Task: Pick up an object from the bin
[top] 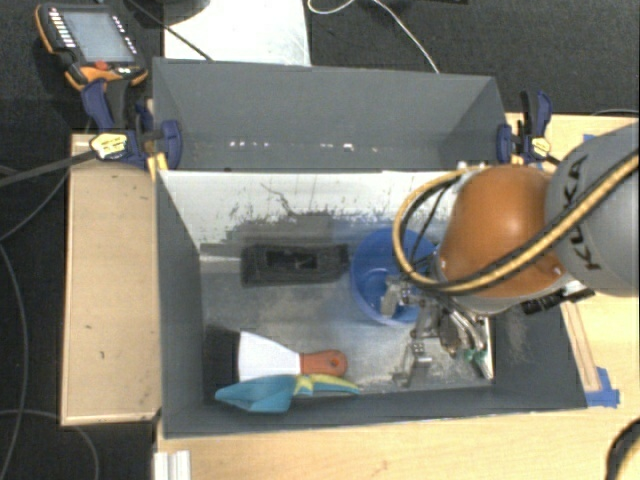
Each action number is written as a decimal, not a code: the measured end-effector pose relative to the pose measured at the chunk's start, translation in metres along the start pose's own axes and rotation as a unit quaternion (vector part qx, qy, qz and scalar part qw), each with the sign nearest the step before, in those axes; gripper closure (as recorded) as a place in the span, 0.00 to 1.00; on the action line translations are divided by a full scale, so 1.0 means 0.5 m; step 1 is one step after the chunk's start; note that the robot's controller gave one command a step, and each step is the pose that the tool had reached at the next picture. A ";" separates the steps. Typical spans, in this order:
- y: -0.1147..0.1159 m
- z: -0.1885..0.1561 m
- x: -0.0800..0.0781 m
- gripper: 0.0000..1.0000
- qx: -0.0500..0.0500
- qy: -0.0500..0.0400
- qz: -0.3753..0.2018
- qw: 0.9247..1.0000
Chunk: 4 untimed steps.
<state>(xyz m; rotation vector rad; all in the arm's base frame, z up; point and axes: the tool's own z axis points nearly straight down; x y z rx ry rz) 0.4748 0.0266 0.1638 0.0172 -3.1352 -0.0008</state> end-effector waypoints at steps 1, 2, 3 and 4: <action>0.000 -0.007 -0.004 0.00 0.000 -0.004 0.001 1.000; -0.036 0.094 -0.100 0.00 0.000 -0.003 -0.103 0.995; -0.049 0.070 -0.129 0.00 0.000 -0.007 -0.088 0.996; -0.057 0.179 -0.133 1.00 0.002 -0.005 -0.149 0.989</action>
Offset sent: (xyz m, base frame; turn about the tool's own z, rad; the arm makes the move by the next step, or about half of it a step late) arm 0.0492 -0.0170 -0.0475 -0.2116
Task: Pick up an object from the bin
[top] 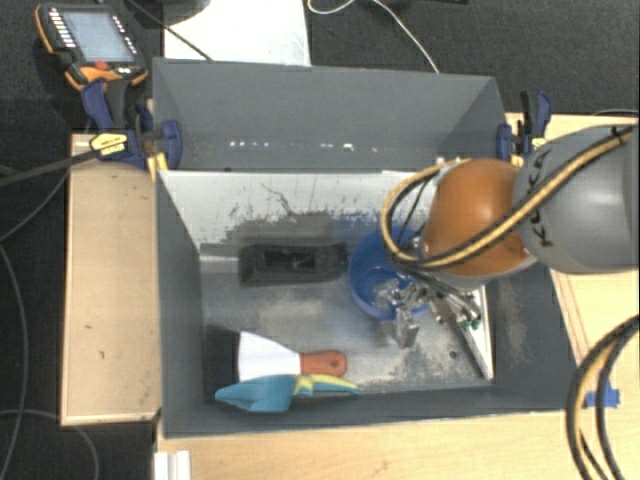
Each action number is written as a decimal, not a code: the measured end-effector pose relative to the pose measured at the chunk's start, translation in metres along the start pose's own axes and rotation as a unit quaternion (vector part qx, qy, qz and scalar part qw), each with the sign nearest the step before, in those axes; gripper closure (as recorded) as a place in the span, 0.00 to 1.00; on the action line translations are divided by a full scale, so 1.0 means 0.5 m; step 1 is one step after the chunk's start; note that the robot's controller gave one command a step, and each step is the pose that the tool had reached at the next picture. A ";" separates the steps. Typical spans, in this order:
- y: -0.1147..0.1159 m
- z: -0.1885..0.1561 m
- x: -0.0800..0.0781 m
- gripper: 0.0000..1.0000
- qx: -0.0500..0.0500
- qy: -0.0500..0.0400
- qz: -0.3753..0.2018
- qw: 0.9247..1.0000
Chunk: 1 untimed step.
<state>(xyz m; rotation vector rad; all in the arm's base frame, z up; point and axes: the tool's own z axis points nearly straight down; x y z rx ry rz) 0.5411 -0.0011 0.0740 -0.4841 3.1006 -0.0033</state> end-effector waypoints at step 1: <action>0.004 0.005 0.000 0.00 -0.002 0.001 0.000 1.000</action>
Offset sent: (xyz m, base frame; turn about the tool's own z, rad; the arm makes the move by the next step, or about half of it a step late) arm 0.0000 0.0000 0.0000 0.0000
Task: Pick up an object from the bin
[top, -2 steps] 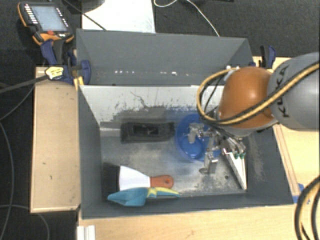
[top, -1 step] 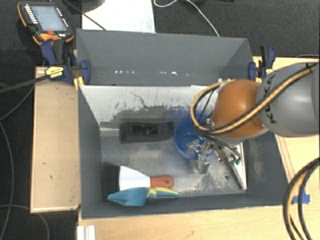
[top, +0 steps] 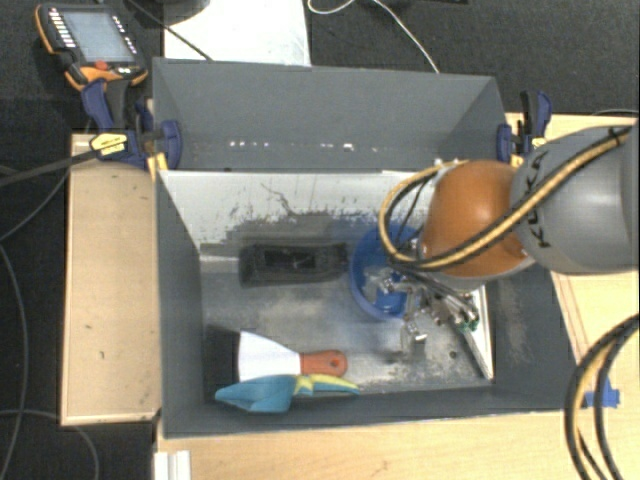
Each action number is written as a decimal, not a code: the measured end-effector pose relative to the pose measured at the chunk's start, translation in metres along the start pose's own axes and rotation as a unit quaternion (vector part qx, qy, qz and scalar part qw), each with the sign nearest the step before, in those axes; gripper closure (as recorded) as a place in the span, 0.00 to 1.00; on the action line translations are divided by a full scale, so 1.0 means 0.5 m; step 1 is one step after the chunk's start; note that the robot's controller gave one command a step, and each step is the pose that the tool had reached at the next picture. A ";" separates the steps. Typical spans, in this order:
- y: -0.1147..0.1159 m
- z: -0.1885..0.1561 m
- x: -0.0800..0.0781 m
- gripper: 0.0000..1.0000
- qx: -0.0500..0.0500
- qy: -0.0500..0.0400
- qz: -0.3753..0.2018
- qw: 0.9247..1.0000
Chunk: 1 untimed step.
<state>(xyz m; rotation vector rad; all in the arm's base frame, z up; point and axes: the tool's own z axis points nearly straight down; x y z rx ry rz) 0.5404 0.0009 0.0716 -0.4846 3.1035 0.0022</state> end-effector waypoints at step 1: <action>-0.004 -0.006 -0.001 1.00 0.002 -0.001 0.002 1.000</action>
Offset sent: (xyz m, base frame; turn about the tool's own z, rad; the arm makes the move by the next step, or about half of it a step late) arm 0.0000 0.0000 0.0000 0.0000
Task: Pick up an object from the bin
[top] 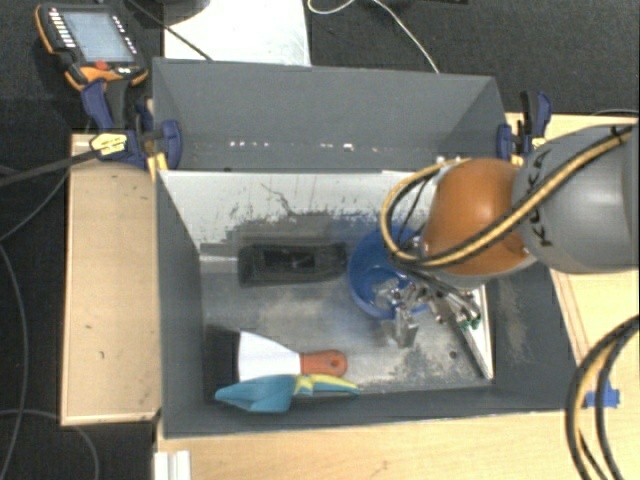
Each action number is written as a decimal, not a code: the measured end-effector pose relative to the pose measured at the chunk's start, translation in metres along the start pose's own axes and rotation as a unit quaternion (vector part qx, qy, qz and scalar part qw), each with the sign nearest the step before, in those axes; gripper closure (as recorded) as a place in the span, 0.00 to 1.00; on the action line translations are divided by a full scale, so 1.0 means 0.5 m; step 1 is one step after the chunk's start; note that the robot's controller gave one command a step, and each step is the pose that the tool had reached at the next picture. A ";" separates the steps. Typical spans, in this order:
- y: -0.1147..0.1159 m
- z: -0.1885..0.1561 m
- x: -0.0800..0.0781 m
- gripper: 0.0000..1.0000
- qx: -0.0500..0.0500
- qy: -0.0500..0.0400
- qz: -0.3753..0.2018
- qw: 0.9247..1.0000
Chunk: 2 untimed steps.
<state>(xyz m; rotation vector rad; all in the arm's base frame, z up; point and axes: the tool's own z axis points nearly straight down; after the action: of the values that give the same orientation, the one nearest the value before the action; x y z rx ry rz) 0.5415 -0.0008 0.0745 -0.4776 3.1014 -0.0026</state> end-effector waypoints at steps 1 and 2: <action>0.004 0.006 0.001 0.00 -0.002 0.002 0.000 1.000; 0.004 0.006 0.001 0.00 -0.002 0.002 0.000 1.000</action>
Offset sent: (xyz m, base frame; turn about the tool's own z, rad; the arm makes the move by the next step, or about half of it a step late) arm 0.0000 0.0000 0.0000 0.0000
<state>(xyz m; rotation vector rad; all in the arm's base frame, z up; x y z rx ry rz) 0.5403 0.0009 0.0716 -0.4779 3.1051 0.0025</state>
